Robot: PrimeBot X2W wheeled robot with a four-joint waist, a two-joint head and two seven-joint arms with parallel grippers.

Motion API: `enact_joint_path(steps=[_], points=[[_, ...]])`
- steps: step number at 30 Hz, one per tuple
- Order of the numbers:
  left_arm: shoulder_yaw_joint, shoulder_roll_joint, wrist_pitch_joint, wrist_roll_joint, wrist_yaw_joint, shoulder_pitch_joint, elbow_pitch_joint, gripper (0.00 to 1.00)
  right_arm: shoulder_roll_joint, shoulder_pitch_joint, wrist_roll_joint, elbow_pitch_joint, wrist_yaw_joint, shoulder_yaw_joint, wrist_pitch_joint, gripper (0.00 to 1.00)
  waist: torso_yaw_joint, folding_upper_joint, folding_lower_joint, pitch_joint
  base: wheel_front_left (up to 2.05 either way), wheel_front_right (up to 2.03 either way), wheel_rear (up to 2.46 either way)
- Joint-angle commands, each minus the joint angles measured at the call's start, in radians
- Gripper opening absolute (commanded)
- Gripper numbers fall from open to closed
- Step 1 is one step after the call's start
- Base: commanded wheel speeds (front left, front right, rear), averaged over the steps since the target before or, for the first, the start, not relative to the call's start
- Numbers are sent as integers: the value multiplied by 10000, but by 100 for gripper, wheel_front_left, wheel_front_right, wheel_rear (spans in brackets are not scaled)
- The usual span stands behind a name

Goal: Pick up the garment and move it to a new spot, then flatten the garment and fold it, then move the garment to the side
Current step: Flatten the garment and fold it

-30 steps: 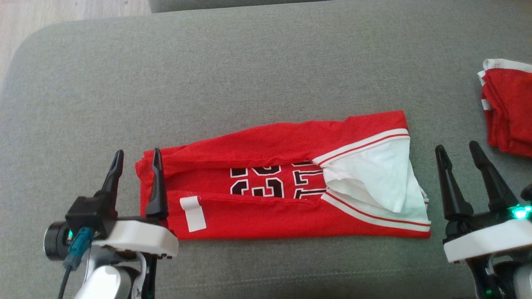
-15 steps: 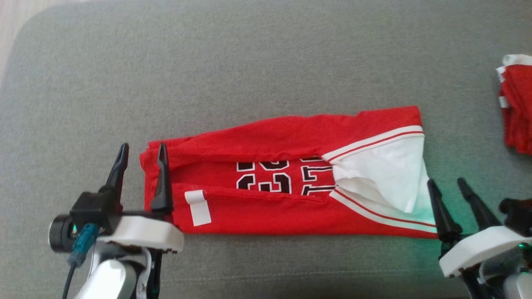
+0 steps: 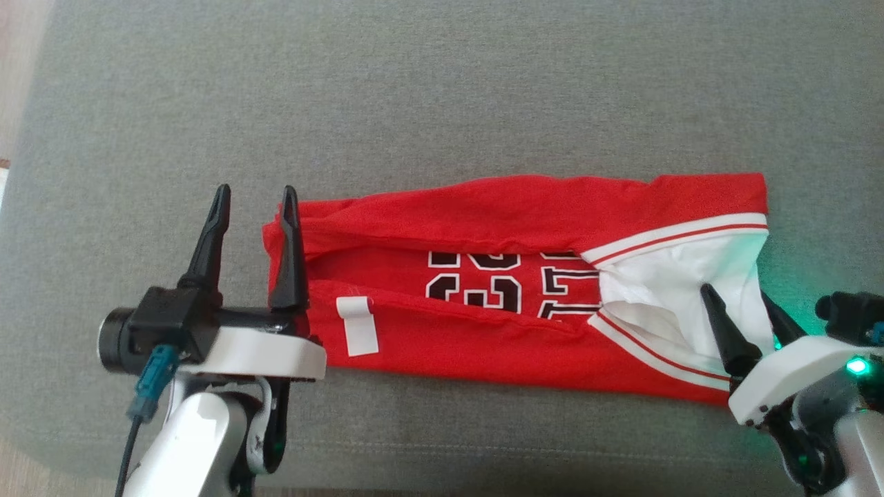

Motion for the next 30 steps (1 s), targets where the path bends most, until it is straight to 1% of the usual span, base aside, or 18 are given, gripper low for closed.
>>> enact_joint_path(steps=[1,2,3,4,6,12,15,19,22,26,30], points=[[319,56,-103,94,-81,-415,-233,100,-188,-57,190,65,65,444,348,100,84,0,0,11,0,0,0],[327,42,-124,95,-95,-418,-206,100,-179,-40,330,105,65,503,480,55,103,0,0,3,0,0,0],[336,29,-141,96,-103,-412,-173,100,-212,-21,399,97,65,572,568,3,118,0,0,-24,0,0,0],[349,19,-157,96,-107,-399,-148,100,-225,12,479,55,65,611,621,0,123,0,0,-50,0,0,0],[376,4,-181,91,-112,-355,-99,100,-272,110,583,-73,65,618,684,0,115,0,0,-132,0,0,0],[501,47,-218,83,-89,-190,-34,100,-496,406,535,-642,65,275,433,0,-33,0,0,-404,0,0,0],[543,76,-227,72,-75,-105,-45,100,-740,666,454,-880,65,-151,348,0,-129,0,0,-568,0,0,0],[605,135,-235,29,-72,19,-50,100,-1130,1036,264,-971,65,-869,308,0,-242,0,0,-770,0,0,0],[627,168,-238,8,-73,93,-59,100,-1388,1199,241,-934,65,-1207,266,0,-314,0,0,-899,0,0,0],[611,179,-241,-36,-85,191,-28,100,-1539,1214,185,-1149,65,-1288,216,0,-370,0,0,-1112,0,0,0],[605,200,-214,-83,-52,309,-30,100,-1645,946,-166,-2363,65,-827,368,0,-428,0,0,-1350,0,0,0]])
